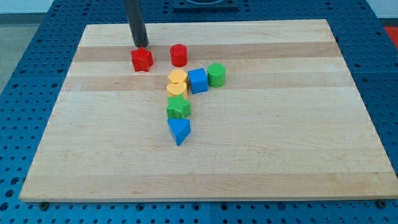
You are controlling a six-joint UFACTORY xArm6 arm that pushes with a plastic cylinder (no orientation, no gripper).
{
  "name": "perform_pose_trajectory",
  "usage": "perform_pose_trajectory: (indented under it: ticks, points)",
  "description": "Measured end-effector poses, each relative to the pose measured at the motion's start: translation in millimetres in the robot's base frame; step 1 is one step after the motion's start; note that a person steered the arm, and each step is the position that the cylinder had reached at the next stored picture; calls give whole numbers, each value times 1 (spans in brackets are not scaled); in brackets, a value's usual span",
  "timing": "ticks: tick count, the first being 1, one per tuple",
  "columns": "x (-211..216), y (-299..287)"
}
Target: Push the red star to the left of the yellow blocks
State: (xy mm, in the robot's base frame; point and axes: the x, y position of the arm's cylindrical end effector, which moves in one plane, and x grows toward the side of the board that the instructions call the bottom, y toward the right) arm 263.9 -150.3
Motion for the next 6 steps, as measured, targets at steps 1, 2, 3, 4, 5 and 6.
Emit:
perform_pose_trajectory:
  ticks: [1,2,3,4,5,6]
  points:
    - [0,1]
    - [33,-3]
    - [143,-18]
    - [143,-18]
    - [126,-18]
    - [60,-18]
